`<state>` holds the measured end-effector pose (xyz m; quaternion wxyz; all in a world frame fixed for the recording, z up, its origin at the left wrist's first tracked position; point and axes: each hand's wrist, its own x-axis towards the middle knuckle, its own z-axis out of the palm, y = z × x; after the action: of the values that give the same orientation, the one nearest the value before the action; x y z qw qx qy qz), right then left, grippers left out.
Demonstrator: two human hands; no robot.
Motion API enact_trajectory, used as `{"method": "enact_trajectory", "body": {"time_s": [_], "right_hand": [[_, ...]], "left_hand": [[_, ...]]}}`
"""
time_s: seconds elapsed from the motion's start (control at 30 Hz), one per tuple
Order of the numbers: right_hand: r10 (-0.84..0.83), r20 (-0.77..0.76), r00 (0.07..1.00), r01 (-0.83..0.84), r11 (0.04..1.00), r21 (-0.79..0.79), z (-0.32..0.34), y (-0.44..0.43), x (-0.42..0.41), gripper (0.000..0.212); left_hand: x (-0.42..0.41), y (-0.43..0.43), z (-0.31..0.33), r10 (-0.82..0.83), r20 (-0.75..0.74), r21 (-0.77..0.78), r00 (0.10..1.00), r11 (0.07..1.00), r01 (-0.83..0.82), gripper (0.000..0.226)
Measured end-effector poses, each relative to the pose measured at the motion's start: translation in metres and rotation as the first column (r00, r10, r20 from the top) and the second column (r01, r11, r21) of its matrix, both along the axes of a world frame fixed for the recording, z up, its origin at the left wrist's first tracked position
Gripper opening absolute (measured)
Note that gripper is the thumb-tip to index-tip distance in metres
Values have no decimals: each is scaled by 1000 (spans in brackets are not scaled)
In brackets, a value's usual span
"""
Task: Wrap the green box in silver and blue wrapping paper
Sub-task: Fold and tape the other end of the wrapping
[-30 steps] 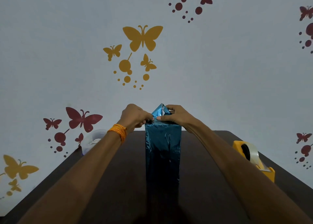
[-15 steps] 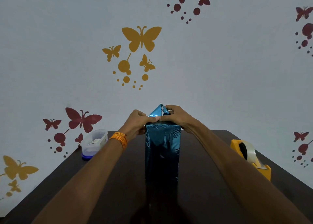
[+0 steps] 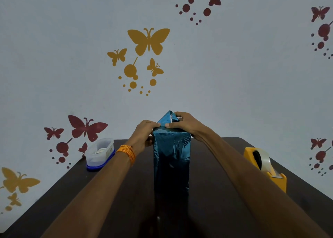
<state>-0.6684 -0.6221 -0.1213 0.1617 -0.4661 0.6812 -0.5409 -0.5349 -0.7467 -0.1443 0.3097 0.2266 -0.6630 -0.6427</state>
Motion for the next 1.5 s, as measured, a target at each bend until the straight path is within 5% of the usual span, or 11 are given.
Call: {"method": "enact_trajectory", "body": {"time_s": [0.33, 0.6, 0.8, 0.93, 1.03, 1.27, 1.37, 1.5], "right_hand": [[-10, -10, 1000, 10, 1000, -1, -1, 3, -2, 42], [-14, -3, 1000, 14, 1000, 3, -2, 4, -4, 44], [-18, 22, 1000, 18, 1000, -13, -1, 5, 1, 41], [-91, -28, 995, 91, 996, 10, -3, 6, 1, 44], [-188, -79, 979, 184, 982, -49, 2, 12, 11, 45], [-673, -125, 729, 557, 689, -464, -25, 64, 54, 9], [-640, -179, 747, 535, 739, -410, -64, 74, 91, 13], [-539, -188, 821, 486, 833, -265, -87, 61, 105, 50]], "left_hand": [[0, -1, -31, -164, -143, 467, 976, 859, 212, 51], [-9, 3, -27, -325, -199, 528, 925, 759, 380, 71], [-4, 8, -50, -414, -139, 362, 900, 824, 435, 73], [-2, 12, -54, -318, -63, 121, 946, 939, 323, 47], [-1, 1, -46, -213, -75, 50, 974, 975, 217, 54], [2, -6, -32, -133, -72, -48, 989, 990, 129, 48], [8, 2, -34, -132, -78, -58, 988, 990, 128, 51], [17, 12, -44, -102, -120, -109, 988, 990, 88, 54]]}}
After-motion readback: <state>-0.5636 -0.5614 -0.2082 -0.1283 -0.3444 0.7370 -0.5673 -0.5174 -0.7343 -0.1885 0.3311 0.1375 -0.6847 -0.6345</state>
